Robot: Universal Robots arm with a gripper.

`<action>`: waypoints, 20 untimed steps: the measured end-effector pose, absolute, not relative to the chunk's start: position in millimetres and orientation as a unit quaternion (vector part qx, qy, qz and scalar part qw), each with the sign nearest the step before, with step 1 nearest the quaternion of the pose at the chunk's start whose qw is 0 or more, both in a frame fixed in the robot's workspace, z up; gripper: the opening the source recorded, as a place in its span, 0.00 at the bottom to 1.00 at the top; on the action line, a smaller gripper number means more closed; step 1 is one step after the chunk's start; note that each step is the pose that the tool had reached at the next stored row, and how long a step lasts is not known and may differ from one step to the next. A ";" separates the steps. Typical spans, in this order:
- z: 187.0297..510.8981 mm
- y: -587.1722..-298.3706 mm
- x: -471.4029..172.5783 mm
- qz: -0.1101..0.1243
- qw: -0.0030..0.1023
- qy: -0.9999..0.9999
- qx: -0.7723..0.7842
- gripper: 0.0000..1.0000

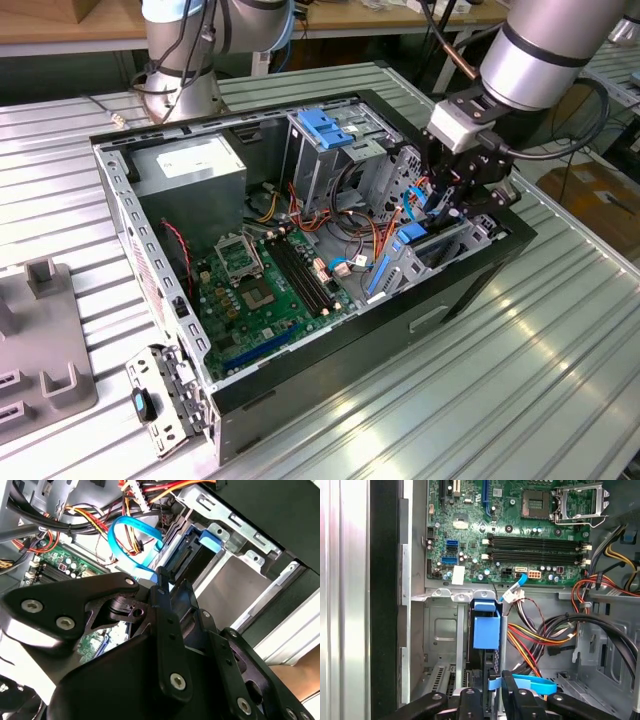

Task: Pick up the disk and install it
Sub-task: 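Insert the first disk wire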

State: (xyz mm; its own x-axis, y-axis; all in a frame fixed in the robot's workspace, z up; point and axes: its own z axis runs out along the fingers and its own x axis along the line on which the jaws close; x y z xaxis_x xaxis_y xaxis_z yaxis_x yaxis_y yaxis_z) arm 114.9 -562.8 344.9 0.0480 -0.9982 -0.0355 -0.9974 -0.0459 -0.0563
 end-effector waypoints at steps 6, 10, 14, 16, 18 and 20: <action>344.9 -562.8 116.2 -0.002 0.028 0.690 -0.723 0.30; 344.7 -562.8 116.3 -0.001 0.027 0.690 -0.723 0.30; 344.7 -561.5 117.0 0.000 0.027 0.690 -0.723 0.30; 344.7 -561.3 117.9 0.001 0.026 0.690 -0.723 0.30; 344.7 -561.3 119.4 0.002 0.025 0.690 -0.723 0.30; 343.4 -561.4 120.4 0.003 0.024 0.690 -0.723 0.30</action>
State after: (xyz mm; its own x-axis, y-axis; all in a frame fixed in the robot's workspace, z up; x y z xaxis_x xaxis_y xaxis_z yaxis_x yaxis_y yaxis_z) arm 120.4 -561.4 343.4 0.0468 -0.9982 -0.0368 -0.9985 -0.0458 -0.0300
